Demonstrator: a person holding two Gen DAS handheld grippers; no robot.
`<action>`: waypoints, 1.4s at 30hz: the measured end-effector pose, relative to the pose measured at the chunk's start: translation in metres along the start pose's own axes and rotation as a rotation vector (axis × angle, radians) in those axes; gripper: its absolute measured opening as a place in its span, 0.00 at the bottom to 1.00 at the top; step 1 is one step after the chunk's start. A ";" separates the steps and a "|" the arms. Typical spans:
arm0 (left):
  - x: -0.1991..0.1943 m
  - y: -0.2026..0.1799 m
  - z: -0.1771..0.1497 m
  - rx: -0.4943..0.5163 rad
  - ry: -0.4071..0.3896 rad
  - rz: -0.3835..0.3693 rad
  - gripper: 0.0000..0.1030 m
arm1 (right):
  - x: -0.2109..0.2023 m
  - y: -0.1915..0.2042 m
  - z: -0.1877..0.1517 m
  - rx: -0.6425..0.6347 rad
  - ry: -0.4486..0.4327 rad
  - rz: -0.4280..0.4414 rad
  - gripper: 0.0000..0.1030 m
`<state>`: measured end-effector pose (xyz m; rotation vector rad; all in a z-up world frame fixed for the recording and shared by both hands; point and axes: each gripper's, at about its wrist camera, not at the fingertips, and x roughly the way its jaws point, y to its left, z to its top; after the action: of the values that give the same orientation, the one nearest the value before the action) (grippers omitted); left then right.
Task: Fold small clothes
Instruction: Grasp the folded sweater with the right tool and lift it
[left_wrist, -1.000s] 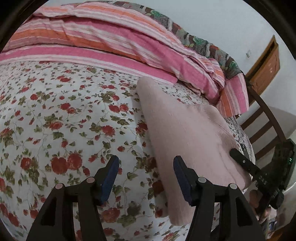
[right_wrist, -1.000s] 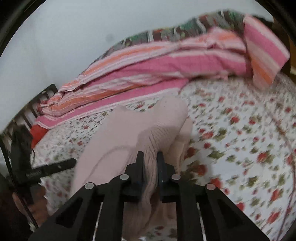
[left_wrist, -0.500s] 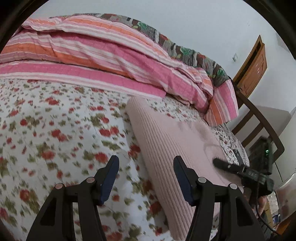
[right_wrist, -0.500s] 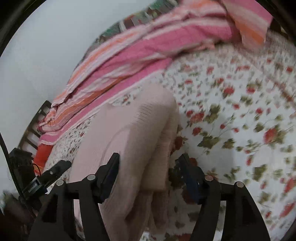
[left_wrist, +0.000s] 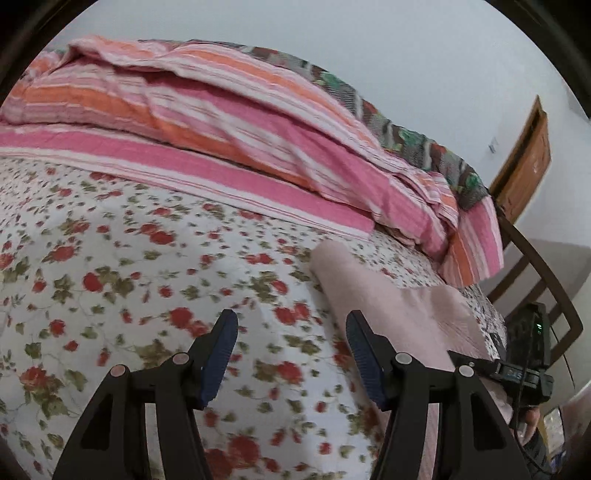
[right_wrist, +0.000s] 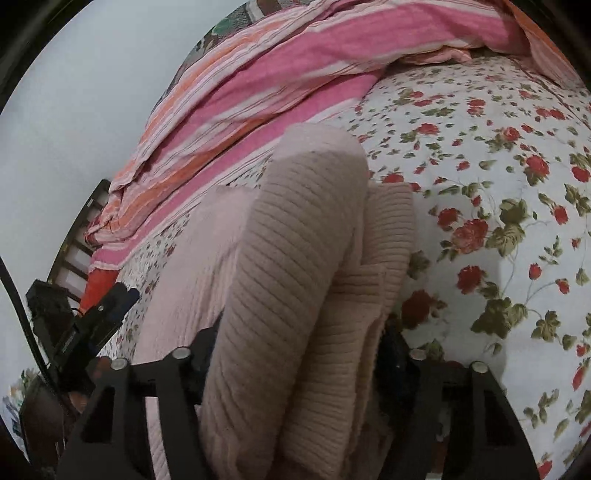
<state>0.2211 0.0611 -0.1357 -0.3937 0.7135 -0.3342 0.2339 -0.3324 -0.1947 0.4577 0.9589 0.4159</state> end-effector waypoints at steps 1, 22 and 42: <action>-0.001 0.003 0.000 -0.005 -0.005 0.003 0.57 | -0.002 0.001 0.001 0.002 0.001 0.009 0.46; -0.051 0.055 0.012 -0.117 -0.134 0.029 0.57 | -0.013 0.203 0.061 -0.171 -0.241 0.069 0.35; -0.002 0.017 0.005 0.007 -0.003 0.037 0.57 | 0.009 0.110 0.040 -0.313 -0.159 -0.083 0.49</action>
<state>0.2258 0.0780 -0.1384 -0.3740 0.7159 -0.3008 0.2575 -0.2439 -0.1214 0.1630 0.7396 0.4382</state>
